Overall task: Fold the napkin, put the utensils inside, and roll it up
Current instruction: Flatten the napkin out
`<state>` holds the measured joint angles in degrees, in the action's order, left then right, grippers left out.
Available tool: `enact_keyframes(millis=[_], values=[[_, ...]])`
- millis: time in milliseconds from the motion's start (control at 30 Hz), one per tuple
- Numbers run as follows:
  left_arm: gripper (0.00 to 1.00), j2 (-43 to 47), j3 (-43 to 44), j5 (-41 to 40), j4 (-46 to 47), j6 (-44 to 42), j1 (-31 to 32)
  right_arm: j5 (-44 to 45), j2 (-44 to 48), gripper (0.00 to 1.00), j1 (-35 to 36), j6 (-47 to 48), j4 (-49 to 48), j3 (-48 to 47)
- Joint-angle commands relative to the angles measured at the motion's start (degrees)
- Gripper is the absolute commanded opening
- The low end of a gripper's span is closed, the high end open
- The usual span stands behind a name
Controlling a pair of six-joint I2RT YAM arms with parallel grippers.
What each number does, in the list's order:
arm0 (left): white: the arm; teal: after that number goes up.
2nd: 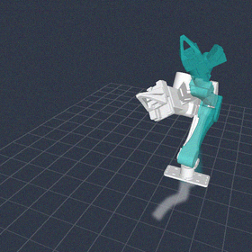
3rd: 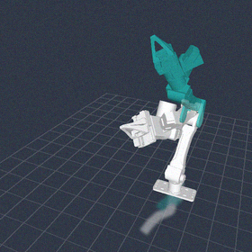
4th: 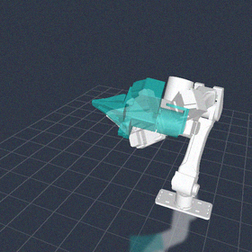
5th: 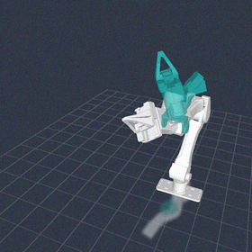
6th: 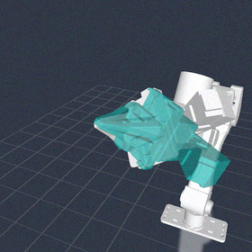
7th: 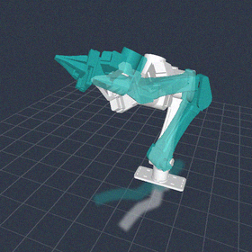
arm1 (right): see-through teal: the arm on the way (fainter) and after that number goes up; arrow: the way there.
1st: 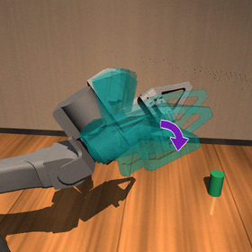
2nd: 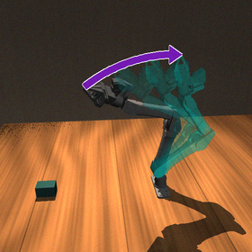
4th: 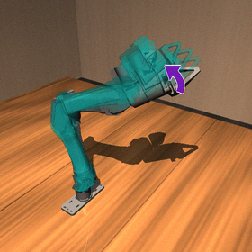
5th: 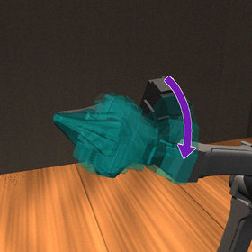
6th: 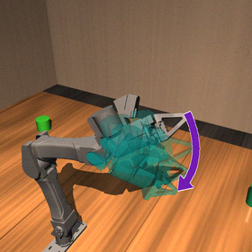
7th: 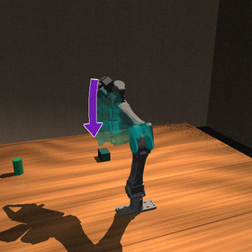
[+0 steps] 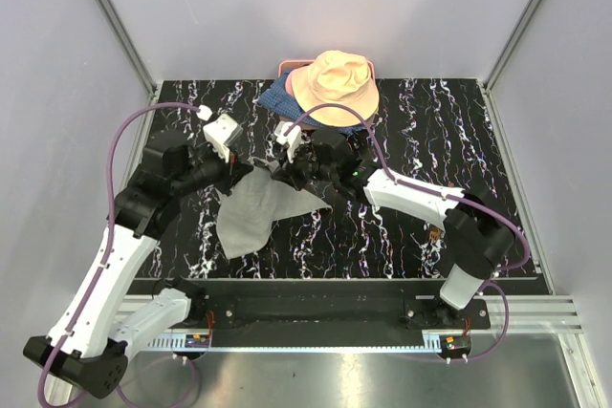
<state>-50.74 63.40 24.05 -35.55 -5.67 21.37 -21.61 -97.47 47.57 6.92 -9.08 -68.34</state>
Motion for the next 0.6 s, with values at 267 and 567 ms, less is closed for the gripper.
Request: enact_keyframes(millis=[267,567], values=[[0.0,-4.89,-2.13,-1.36,7.59,8.73,2.18,25.81,7.11,0.0,-3.0,2.15,-0.5,4.42],[0.84,-18.42,-14.35,-5.58,33.79,30.37,20.46,37.42,15.46,0.0,-16.98,-6.55,1.52,20.41]])
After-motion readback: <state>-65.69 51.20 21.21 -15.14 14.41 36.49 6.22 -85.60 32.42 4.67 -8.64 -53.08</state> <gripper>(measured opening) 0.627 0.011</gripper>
